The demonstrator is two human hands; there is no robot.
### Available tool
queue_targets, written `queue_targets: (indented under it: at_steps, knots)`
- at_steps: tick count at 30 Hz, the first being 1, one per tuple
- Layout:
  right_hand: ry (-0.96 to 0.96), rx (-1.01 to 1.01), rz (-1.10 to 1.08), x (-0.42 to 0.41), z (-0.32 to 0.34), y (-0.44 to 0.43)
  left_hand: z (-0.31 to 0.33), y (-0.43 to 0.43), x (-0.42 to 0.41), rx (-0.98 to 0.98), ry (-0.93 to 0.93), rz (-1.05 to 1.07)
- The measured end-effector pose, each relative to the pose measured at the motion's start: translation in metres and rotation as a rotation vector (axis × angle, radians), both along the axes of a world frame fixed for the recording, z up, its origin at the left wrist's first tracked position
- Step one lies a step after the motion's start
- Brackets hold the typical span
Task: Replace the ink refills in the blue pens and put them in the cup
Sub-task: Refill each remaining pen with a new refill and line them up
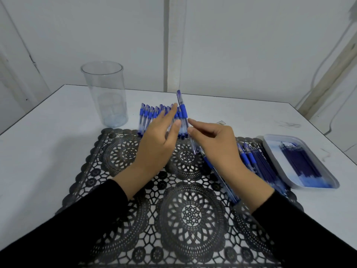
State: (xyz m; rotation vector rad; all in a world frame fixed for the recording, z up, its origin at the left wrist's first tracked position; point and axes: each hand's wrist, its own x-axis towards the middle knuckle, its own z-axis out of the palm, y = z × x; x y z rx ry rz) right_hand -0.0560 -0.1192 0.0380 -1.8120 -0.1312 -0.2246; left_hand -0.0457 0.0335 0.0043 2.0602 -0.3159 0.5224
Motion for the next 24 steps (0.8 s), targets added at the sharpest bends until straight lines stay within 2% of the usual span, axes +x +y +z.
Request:
queue_targets:
  at_steps: [3,10,12,14,19,21,24]
  knots:
    - [-0.019,0.044,0.020,-0.017,-0.001,0.002,0.003,-0.011,-0.014,-0.155,-0.036,-0.012]
    - [-0.025,0.176,0.119,-0.039,-0.007,0.004,0.017,-0.011,-0.037,-0.528,0.031,0.002]
    - [-0.012,0.187,0.111,-0.041,-0.010,0.003,0.019,-0.007,-0.038,-0.579,0.019,-0.007]
    - [0.006,0.195,0.078,-0.042,-0.013,0.000,0.018,0.001,-0.037,-0.503,-0.017,-0.018]
    - [0.043,0.191,0.116,-0.048,-0.019,-0.003,0.004,0.041,-0.036,0.028,-0.128,-0.184]
    - [0.047,0.185,0.164,-0.050,-0.020,-0.001,-0.001,0.051,-0.036,0.140,-0.174,-0.259]
    - [0.026,0.137,0.172,-0.050,-0.026,0.003,-0.007,0.057,-0.036,0.204,-0.168,-0.326]
